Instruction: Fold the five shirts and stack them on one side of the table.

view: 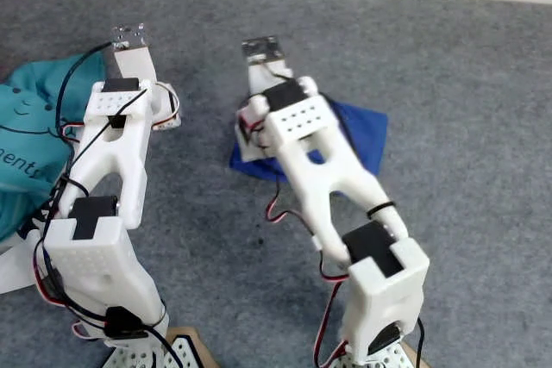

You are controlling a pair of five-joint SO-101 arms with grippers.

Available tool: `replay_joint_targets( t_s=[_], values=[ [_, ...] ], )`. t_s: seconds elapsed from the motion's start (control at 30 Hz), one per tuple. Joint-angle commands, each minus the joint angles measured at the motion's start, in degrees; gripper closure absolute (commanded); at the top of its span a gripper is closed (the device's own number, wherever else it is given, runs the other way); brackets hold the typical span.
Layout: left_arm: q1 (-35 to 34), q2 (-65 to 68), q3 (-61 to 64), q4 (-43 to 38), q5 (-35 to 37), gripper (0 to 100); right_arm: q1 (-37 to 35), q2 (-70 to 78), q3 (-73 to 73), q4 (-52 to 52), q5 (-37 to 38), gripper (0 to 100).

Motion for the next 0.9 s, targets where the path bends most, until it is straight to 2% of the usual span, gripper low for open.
replay_joint_targets(
  t_s=[0.0,0.1,0.23,0.3,0.43,0.53,0.67,0.87],
  values=[
    [-0.1,-0.2,-0.1,-0.9,0.1,81,-3.8,-2.9,2.0,-0.2,-0.7,98.5],
    [-0.1,-0.2,0.0,-0.9,0.1,81,-5.5,-0.6,4.4,-2.0,-0.4,93.0],
    [-0.1,-0.2,0.0,-0.9,0.1,81,-5.4,0.7,4.4,-1.7,-0.4,74.0],
    [-0.1,-0.2,0.0,-0.9,0.1,81,-5.3,-0.4,4.4,-1.5,-0.2,67.7],
    [-0.1,-0.2,0.0,-0.9,0.1,81,-3.3,-6.9,3.6,1.2,3.4,66.5],
    [-0.1,-0.2,0.0,-0.9,0.1,81,3.9,-13.4,1.8,4.5,3.7,66.5],
    [-0.1,-0.2,0.0,-0.9,0.1,81,18.2,-18.9,1.2,5.1,3.3,66.5],
    [-0.1,-0.2,0.0,-0.9,0.1,81,29.9,-13.5,0.7,5.0,-3.0,66.5]
  ],
)
